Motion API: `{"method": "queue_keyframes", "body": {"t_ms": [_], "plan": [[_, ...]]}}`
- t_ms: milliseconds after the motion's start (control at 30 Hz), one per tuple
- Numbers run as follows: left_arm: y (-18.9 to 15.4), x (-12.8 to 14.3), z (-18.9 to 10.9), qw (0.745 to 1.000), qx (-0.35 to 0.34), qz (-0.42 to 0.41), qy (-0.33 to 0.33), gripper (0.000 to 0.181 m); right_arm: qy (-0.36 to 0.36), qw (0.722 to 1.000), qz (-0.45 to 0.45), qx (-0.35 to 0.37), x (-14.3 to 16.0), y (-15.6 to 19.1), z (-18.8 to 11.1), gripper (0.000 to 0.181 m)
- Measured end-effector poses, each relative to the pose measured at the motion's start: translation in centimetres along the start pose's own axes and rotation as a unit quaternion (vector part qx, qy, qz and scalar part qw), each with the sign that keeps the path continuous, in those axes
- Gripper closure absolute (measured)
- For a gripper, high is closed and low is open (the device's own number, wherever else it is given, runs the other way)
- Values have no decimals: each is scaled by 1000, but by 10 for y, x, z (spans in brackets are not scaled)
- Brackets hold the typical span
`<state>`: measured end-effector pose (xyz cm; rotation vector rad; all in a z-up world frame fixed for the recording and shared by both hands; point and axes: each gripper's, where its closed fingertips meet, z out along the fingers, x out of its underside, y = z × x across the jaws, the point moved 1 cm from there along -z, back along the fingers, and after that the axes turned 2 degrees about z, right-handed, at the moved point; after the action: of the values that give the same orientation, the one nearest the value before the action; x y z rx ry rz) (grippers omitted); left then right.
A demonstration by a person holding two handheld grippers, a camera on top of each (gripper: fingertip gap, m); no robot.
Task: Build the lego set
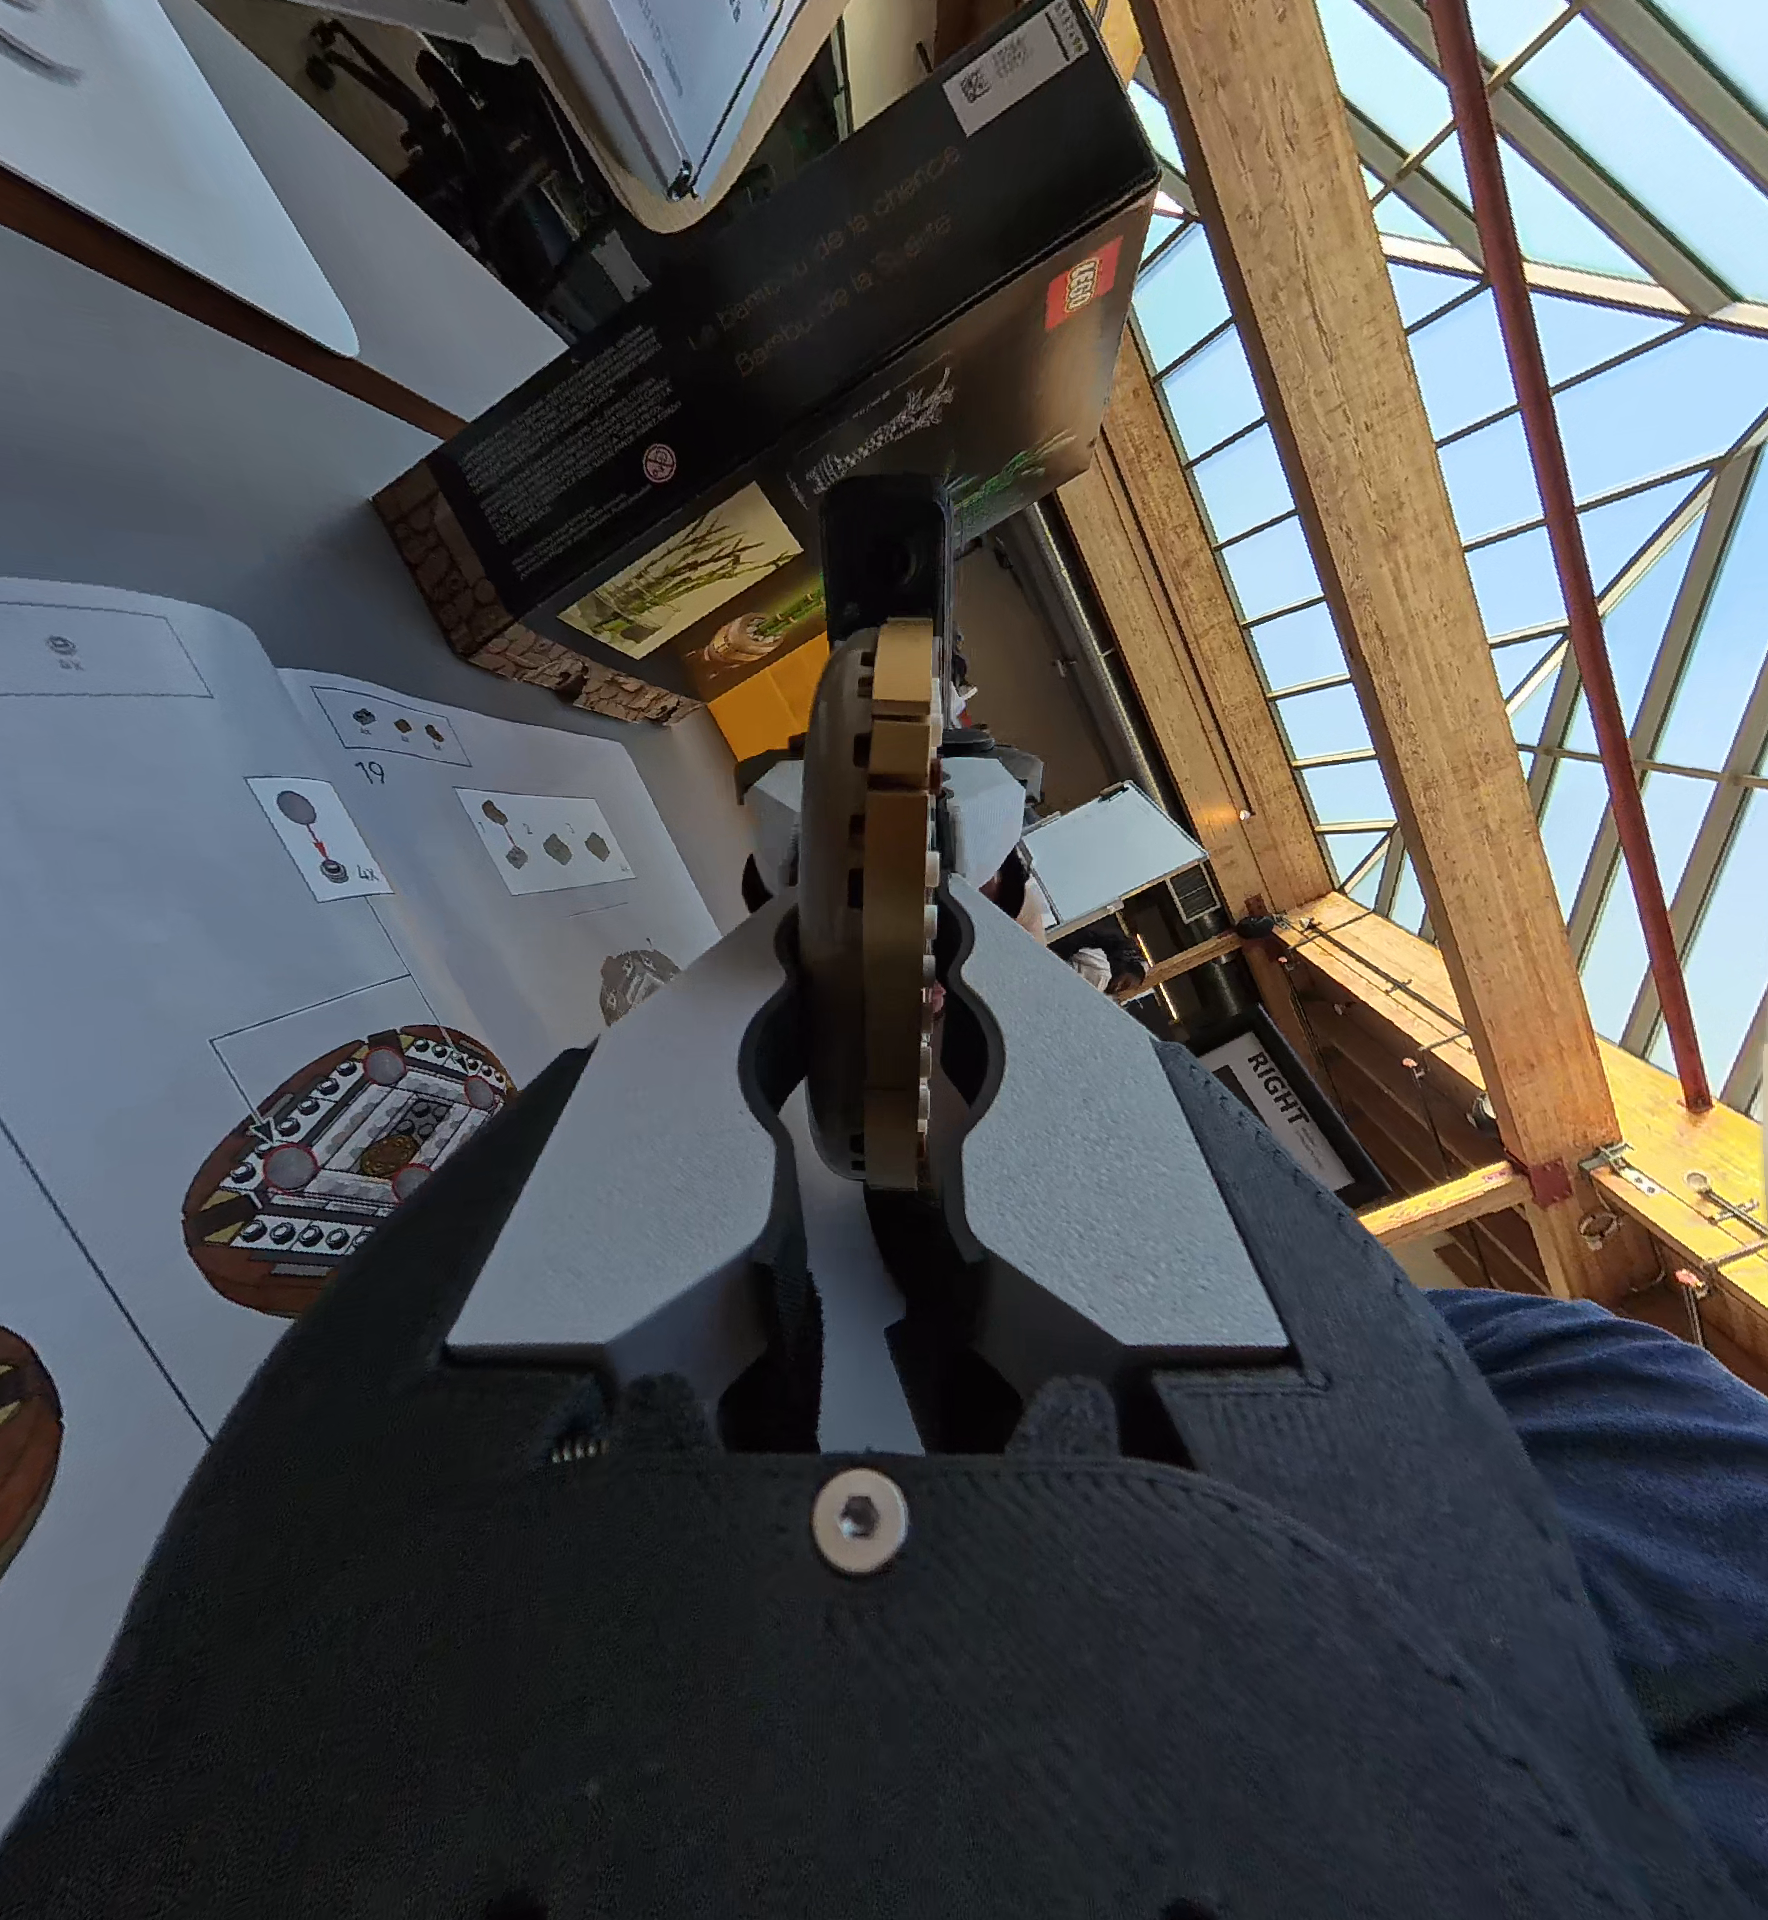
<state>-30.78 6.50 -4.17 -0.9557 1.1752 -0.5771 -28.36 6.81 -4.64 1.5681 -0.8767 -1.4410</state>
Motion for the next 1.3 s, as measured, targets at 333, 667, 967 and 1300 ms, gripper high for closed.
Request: {"method": "queue_keyframes", "body": {"t_ms": [333, 667, 967, 1300], "plan": [[2, 0, 0, 1000, 1, -8, -5, 163, 7, 1000, -14, 2, 2, 1, 0, 161], [2, -2, -1, 1000, -4, -4, -12, 163, 12, 1000, -15, 5, 3, 0, 1, 155], [7, -4, -3, 1000, -18, 2, -15, 163, 11, 1000, -11, 23, 3, -5, 1, 159], [6, -7, -6, 1000, -17, 2, -23, 163, 13, 1000, -6, 18, 5, -5, 5, 160]]}}
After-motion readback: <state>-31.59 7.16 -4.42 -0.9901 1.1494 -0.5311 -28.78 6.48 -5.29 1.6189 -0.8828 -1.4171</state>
